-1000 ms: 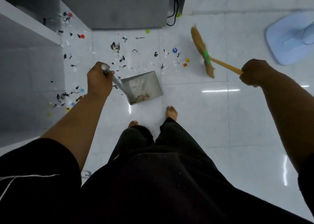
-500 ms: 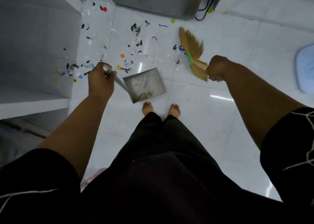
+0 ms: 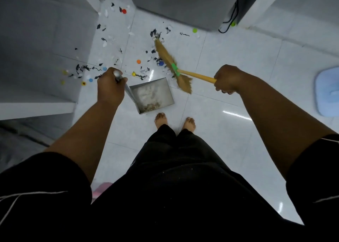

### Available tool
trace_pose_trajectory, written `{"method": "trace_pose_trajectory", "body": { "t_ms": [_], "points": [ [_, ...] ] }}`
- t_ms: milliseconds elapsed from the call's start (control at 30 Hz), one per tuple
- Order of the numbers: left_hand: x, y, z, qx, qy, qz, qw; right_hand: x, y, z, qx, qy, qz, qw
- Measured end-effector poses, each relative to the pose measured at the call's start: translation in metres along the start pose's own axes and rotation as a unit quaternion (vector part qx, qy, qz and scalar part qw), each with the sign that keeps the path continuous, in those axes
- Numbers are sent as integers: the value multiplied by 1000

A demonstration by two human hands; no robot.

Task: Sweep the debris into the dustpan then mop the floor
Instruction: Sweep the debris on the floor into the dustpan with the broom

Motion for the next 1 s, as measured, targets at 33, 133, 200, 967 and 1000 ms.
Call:
{"method": "trace_pose_trajectory", "body": {
  "t_ms": [33,133,200,967,1000],
  "points": [
    [1,-2,1,-2,2,0,1000,7,6,4,-1,3,7,1000],
    [3,-7,9,-26,9,-1,1000,28,28,19,-5,-7,28,1000],
    [4,-12,16,-38,15,-4,999,41,42,30,-13,-2,44,999],
    [-38,-39,124,-42,51,5,998,162,-36,134,-105,109,80,985],
    [-40,-39,127,-42,49,9,998,163,-42,122,-104,121,75,984]
  ]
}}
Point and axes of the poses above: each hand's wrist, its own y-axis away from the middle knuckle, its own x-axis out of the back of the hand, z = x × y, the point moved 3 cm from there along -y, towards the middle knuckle, and after that the axes turned 8 degrees about -y, right-handed, at the moved point
